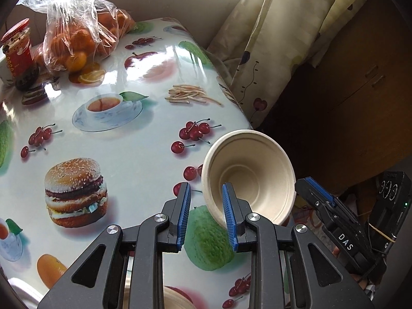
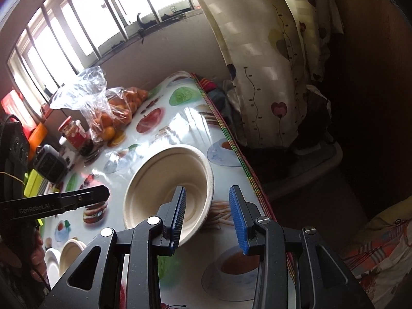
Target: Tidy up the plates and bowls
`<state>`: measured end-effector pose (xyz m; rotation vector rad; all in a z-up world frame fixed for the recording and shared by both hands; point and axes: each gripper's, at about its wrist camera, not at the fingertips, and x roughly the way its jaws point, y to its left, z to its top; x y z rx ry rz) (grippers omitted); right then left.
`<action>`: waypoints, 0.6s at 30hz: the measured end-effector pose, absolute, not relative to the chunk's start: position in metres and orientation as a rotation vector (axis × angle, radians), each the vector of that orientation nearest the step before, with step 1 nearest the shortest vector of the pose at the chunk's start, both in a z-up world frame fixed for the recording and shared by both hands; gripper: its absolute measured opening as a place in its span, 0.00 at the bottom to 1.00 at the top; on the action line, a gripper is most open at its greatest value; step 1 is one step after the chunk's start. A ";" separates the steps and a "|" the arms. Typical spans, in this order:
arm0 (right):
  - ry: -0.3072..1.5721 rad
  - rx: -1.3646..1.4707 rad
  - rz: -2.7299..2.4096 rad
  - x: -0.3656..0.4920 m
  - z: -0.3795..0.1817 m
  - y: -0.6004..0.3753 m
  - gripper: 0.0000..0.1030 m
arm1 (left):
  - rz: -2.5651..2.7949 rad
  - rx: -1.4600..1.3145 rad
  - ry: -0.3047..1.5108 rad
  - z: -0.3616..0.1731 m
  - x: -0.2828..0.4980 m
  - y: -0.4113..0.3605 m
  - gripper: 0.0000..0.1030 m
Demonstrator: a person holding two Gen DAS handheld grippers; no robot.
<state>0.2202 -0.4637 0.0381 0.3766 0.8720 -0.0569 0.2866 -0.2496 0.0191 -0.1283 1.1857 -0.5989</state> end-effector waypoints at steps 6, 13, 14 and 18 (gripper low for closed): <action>0.887 0.382 -0.051 0.229 0.031 -0.466 0.33 | -0.598 -0.134 1.208 0.009 0.293 -0.256 0.25; 0.896 0.381 -0.043 0.234 0.026 -0.465 0.28 | -0.600 -0.153 1.231 0.002 0.297 -0.257 0.25; 0.896 0.382 -0.044 0.234 0.026 -0.465 0.28 | -0.595 -0.154 1.234 0.001 0.297 -0.257 0.25; 0.903 0.386 -0.043 0.235 0.023 -0.466 0.24 | -0.593 -0.158 1.246 -0.003 0.298 -0.258 0.25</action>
